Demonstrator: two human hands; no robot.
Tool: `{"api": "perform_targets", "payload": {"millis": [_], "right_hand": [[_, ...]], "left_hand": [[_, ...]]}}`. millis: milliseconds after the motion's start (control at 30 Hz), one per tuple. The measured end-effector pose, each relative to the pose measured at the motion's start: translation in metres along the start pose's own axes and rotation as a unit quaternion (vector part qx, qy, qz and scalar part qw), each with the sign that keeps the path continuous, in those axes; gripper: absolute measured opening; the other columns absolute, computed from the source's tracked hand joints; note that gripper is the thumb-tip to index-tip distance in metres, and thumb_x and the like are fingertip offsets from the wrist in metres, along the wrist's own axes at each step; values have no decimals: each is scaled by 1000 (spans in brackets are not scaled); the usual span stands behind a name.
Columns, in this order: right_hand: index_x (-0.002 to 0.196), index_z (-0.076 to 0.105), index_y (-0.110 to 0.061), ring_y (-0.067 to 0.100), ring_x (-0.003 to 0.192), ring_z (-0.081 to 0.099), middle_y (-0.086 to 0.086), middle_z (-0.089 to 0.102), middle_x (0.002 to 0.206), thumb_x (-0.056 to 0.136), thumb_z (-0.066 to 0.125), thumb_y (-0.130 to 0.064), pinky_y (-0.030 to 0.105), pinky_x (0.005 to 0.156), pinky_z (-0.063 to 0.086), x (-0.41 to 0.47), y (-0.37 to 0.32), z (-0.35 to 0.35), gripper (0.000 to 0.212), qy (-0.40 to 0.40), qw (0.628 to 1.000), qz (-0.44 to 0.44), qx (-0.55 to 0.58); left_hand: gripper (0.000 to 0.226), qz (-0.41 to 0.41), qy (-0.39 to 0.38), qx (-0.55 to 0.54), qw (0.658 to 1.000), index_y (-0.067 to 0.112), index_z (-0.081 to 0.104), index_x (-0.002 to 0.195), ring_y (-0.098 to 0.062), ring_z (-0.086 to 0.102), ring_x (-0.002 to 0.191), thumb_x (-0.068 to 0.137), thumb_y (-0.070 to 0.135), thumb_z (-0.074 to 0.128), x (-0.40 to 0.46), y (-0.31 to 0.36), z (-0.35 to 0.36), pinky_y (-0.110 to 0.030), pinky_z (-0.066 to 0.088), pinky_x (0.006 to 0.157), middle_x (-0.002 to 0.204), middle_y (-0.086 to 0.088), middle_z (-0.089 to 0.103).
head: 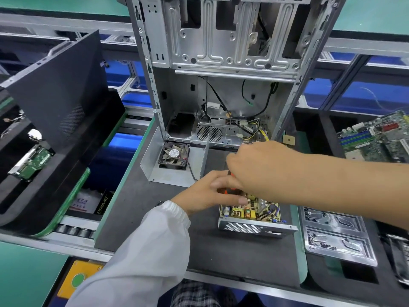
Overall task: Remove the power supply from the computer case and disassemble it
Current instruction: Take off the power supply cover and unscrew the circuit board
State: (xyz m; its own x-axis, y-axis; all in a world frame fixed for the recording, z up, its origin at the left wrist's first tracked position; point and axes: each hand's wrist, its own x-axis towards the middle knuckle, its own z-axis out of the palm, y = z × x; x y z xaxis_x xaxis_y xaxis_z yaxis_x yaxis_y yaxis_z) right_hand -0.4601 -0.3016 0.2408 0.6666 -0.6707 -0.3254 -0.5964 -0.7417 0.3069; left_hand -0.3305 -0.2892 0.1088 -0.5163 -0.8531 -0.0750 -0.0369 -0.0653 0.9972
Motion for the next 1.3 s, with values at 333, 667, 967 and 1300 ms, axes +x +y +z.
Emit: {"api": "perform_targets", "payload": {"millis": [333,667,967,1300], "right_hand": [[121,39,-22,16,61,39,1,38,84,87,51,-62,28,47,28,-1,5,-8,54,-37,996,17,77],[125,30,-29,19,70,46,3,31,100,82,64,-55,31,54,40,-3,6,-3,61,-79,994,-7,72],[127,33,-29,23,93,46,4,27,103,87,65,-30,36,69,49,-6,6,-2,52,-90,992,-46,78],[125,38,-24,20,86,39,6,33,105,89,60,-23,33,64,45,-5,3,-1,42,-91,994,-52,36]], "left_hand": [[13,-11,-22,10,1000,11,67,90,-6,64,82,87,-2,69,1,0,2,-18,50,79,83,7,68],[13,-2,-15,2,1000,-6,63,96,-8,62,79,85,-5,70,4,-5,2,-18,51,77,82,-9,64],[33,-7,-11,-42,999,23,70,100,-14,63,91,82,-4,73,5,-5,4,-18,52,83,96,-12,67],[27,-1,-16,-45,999,29,73,89,-13,63,91,76,6,79,5,-1,2,-19,52,84,93,-12,67]]}}
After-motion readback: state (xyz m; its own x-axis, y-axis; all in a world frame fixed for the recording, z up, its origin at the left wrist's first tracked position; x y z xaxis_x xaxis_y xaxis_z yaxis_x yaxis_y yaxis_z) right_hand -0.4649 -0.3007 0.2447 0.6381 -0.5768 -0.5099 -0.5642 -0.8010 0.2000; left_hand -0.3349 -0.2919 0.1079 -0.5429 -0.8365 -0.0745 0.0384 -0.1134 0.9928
